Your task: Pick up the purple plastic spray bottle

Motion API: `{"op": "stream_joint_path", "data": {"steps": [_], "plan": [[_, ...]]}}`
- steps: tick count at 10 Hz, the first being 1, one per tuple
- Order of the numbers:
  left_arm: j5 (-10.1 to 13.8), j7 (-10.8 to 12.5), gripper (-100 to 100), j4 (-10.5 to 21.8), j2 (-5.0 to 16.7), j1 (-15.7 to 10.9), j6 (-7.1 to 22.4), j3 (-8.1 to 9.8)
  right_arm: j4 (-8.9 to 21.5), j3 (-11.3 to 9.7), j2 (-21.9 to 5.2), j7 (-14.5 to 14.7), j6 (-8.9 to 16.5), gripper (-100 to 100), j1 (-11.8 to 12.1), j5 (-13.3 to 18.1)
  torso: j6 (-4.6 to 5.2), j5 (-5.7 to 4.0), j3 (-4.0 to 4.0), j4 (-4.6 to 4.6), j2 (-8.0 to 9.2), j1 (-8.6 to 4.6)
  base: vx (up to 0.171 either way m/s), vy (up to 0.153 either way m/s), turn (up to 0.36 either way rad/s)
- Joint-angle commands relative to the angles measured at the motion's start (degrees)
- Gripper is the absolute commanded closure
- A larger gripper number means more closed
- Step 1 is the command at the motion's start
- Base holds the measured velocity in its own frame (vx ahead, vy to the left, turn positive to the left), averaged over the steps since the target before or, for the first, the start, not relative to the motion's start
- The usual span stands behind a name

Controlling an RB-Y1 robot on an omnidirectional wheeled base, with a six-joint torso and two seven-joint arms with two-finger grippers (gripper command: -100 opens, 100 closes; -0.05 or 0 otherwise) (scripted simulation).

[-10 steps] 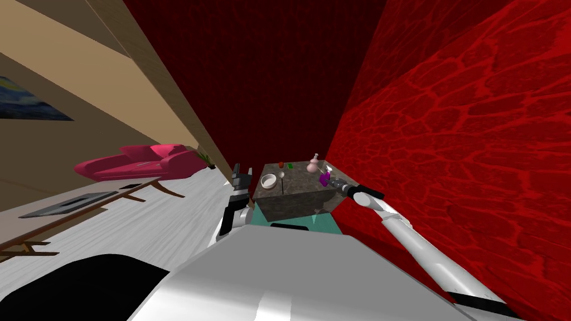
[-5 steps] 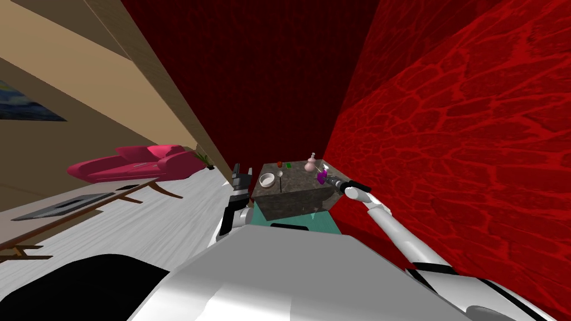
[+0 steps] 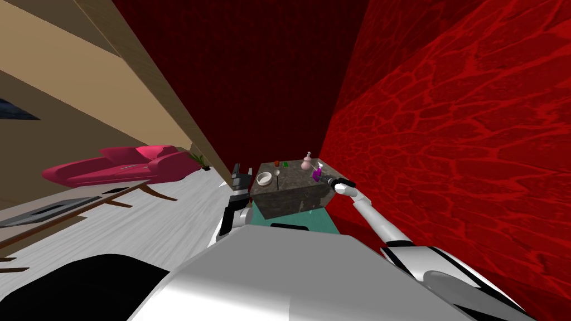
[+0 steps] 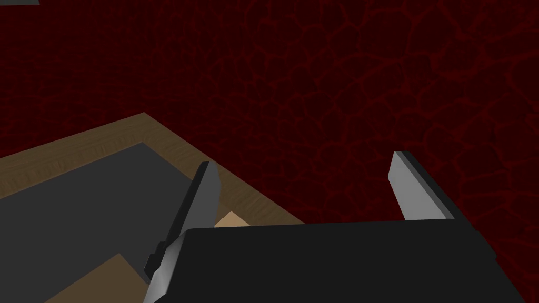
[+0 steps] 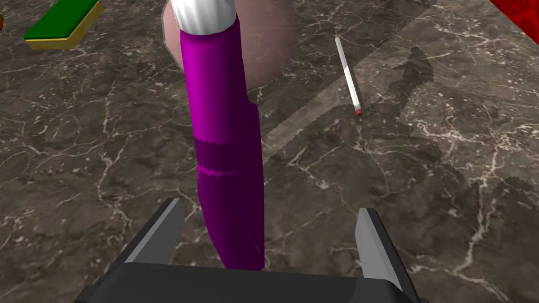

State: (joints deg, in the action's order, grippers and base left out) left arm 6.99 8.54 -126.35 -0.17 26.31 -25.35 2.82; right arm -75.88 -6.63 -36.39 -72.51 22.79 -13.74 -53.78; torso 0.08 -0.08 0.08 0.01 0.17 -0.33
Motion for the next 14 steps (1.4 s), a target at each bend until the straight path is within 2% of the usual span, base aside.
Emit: {"op": "stream_joint_path", "data": {"steps": [1, 2, 3, 5, 6, 7, 8, 9, 12, 13, 14], "plan": [[0.00, 0.00, 0, 0.00, 0.00, 0.00, 0.00, 0.00, 1.90, -0.55, 0.18, -0.27, 0.15, -100, -2.86, 0.32, 0.00, 0.00, 0.00, 0.00, 0.00, 0.00, -0.032, -0.035, 0.014], [0.00, 0.00, 0, 0.00, 0.00, 0.00, 0.00, 0.00, 1.90, -0.55, 0.18, -0.27, 0.15, -100, -3.87, 0.32, -0.01, 0.02, -0.03, -0.01, -0.07, 0.08, -0.003, -0.011, 0.010], [0.00, 0.00, 0, 0.00, 0.00, 0.01, 0.00, 0.00, 3.96, -2.94, 2.55, -1.71, 0.06, -100, -5.86, 3.20, -0.01, 0.04, -0.09, -0.03, -0.16, 0.16, -0.046, -0.045, -0.110], [0.00, 0.00, 0, 0.00, 0.00, 0.00, 0.00, 0.00, 6.29, -3.26, 2.55, -1.71, 0.06, -100, -8.82, 3.20, 0.00, 0.00, -0.01, -0.01, -0.02, 0.02, -0.045, -0.046, -0.026], [0.00, 0.00, 0, 0.00, 0.00, 0.00, 0.00, 0.00, 8.71, -5.97, 4.93, -3.16, -0.04, -100, -10.76, 5.86, 0.00, 0.02, -0.04, -0.01, -0.08, 0.08, -0.046, -0.066, -0.103], [0.00, 0.00, 0, 0.00, 0.00, 0.00, 0.00, 0.00, 10.48, -5.97, 4.93, -3.16, -0.04, -100, -12.68, 6.08, 0.02, 0.00, -0.03, -0.02, -0.05, -0.01, -0.060, -0.064, -0.048], [0.00, 0.00, 0, 0.00, 0.00, 0.00, 0.00, 0.00, 10.67, -5.97, 4.93, -3.16, -0.04, -100, -14.70, 6.08, 0.00, -0.01, -0.01, -0.01, -0.01, -0.01, -0.031, -0.028, 0.004], [0.00, 0.00, 0, 0.00, 0.00, 0.00, 0.00, 0.00, 13.35, -8.67, 7.30, -4.60, -0.13, -100, -16.32, 8.29, 0.00, 0.02, -0.03, 0.00, -0.07, 0.10, -0.055, -0.056, -0.102], [0.00, 0.00, 0, 0.00, 0.00, 0.00, 0.00, 0.00, 15.05, -8.67, 7.30, -4.60, -0.13, -100, -20.31, 8.96, 0.00, 0.02, -0.03, 0.00, -0.06, 0.11, -0.032, -0.030, -0.018], [0.00, 0.00, 0, 0.00, -0.01, 0.00, 0.00, -0.01, 16.76, -11.06, 9.68, -6.04, -0.22, -100, -21.82, 11.83, 0.00, 0.04, -0.08, -0.03, -0.16, 0.20, -0.044, -0.047, -0.100], [0.00, 0.00, 0, 0.00, 0.00, 0.00, 0.00, 0.00, 18.12, -11.38, 9.68, -6.04, -0.22, -100, -23.28, 11.83, 0.03, 0.02, -0.04, -0.03, -0.06, 0.08, -0.063, -0.061, -0.061]]}}
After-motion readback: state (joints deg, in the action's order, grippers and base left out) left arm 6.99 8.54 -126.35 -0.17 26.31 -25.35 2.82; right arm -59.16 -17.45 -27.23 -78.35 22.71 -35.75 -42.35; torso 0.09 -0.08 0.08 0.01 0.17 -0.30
